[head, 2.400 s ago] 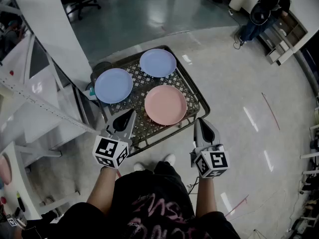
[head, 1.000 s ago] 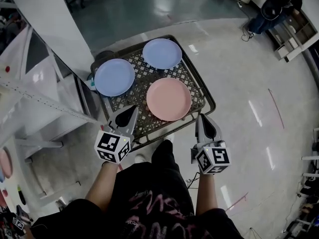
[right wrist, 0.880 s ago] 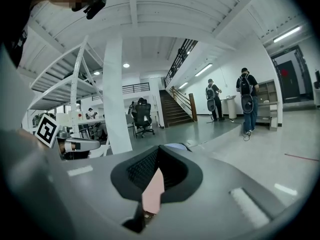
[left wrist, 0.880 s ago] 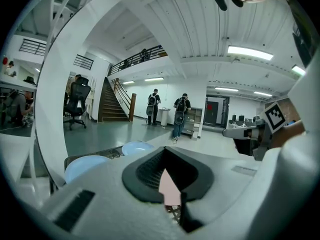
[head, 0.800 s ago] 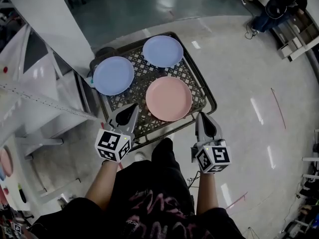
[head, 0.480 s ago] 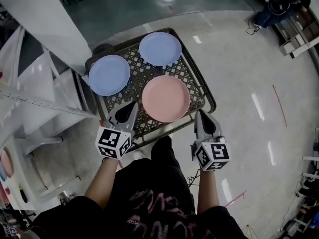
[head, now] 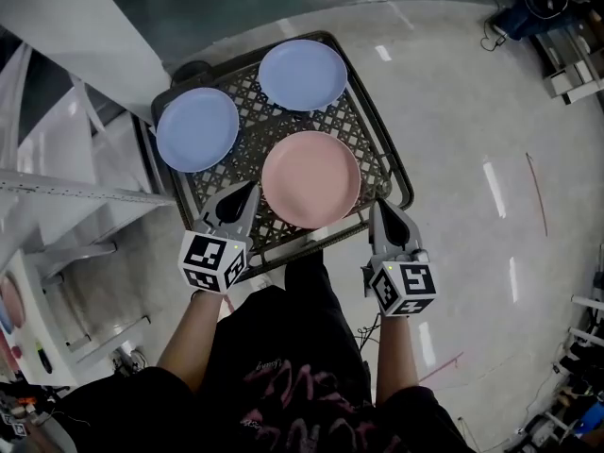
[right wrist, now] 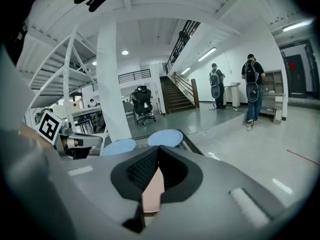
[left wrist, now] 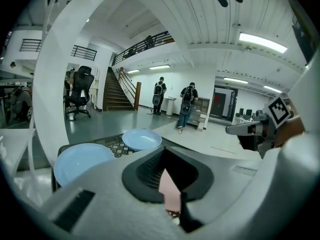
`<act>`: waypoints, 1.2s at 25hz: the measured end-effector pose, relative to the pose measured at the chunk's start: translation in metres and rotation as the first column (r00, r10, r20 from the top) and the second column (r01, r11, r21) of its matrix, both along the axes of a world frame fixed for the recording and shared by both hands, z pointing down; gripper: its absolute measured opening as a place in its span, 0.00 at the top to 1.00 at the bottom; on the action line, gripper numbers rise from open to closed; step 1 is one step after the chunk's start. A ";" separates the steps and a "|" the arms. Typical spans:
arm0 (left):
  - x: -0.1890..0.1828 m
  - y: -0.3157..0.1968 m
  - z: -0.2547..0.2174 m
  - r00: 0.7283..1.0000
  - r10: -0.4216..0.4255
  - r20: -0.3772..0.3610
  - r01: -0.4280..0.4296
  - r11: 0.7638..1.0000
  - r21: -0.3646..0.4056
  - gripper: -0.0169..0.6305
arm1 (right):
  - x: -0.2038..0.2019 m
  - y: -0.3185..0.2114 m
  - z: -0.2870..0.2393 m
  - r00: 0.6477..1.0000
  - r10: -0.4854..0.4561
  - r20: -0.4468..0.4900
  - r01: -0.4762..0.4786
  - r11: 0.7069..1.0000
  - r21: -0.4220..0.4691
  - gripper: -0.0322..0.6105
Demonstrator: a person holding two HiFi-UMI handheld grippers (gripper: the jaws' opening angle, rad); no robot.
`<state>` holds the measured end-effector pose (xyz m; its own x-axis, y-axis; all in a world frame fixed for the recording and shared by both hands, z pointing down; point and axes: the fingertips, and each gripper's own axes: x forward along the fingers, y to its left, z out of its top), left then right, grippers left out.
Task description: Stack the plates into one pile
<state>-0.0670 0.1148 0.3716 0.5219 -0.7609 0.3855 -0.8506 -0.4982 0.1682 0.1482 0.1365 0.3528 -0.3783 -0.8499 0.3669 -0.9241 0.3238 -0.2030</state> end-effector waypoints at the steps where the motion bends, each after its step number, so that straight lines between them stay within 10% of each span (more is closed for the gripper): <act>1: 0.000 -0.003 0.004 1.000 -0.004 0.001 0.004 1.000 -0.008 0.97 | 0.001 -0.003 0.004 1.000 -0.005 0.000 0.005 1.000 -0.007 0.93; 23: 0.006 -0.051 0.090 0.997 -0.058 0.046 0.065 0.984 -0.164 0.97 | 0.011 -0.061 0.093 0.999 -0.044 0.001 0.043 0.981 -0.187 0.88; 30: 0.002 -0.060 0.117 0.994 -0.075 0.082 0.091 0.971 -0.219 0.81 | 0.013 -0.070 0.120 0.999 -0.048 0.003 0.047 0.967 -0.249 0.81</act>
